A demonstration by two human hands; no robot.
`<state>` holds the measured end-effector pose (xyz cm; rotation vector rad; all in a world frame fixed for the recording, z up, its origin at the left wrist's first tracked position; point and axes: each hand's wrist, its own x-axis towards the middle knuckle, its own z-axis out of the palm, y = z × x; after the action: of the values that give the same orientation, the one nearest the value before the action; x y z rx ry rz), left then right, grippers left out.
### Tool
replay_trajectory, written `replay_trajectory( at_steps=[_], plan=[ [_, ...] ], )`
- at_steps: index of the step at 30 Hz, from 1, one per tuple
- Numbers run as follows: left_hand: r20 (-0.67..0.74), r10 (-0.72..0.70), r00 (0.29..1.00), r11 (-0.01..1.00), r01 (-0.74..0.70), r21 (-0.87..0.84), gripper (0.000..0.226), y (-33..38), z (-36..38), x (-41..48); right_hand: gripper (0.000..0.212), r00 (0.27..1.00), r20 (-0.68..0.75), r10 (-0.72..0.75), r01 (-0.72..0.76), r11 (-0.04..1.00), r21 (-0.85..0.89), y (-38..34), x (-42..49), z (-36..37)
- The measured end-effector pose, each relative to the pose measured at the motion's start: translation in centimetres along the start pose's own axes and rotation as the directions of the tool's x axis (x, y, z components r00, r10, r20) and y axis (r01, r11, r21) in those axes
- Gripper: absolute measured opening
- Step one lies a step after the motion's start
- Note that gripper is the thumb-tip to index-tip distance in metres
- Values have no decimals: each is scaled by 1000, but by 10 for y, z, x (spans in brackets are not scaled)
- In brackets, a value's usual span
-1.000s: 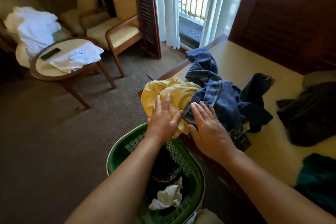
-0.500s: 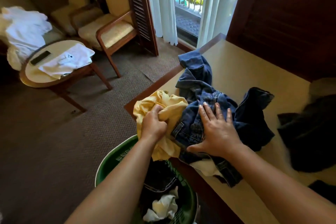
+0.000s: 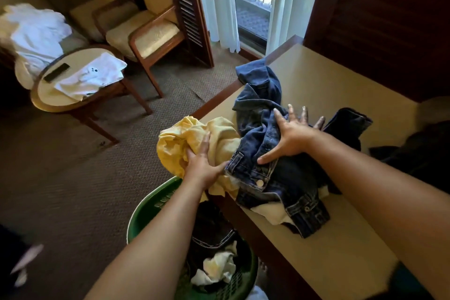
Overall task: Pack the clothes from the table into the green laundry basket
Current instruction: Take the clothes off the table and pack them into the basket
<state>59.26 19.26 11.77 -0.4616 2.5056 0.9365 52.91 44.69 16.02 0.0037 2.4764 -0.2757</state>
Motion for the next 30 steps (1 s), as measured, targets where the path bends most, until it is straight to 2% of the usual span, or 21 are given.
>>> replay_trajectory(
  at_steps=[3,5,9,13,16,20,26,30],
  plan=[
    [-33,-2,999,1000,1,-18,109,-6,1,5,163,993,108,49,-58,995,82,3,11,9],
    [-46,-5,999,1000,4,-10,110,-8,1,8,163,990,126,67,-79,993,92,1,14,26],
    [-94,-11,996,1000,12,12,102,-12,6,16,156,994,18,107,-108,994,25,-4,13,44],
    [-166,39,985,999,-42,-12,84,-22,8,16,137,990,-86,114,-110,993,48,-10,4,55],
    [-216,90,972,995,-99,-32,74,-34,5,8,114,983,-170,74,-44,984,173,-20,-13,76],
    [-236,54,970,981,-96,-169,68,-62,-3,-19,90,959,-283,9,65,966,251,-42,-47,116],
    [-234,-43,971,952,-32,-304,54,-147,-18,-70,74,904,-421,-70,186,953,241,-91,-109,167],
    [-290,-62,955,948,-34,-318,47,-205,-35,-106,70,856,-491,-158,280,942,185,-141,-147,217]
  ],
)
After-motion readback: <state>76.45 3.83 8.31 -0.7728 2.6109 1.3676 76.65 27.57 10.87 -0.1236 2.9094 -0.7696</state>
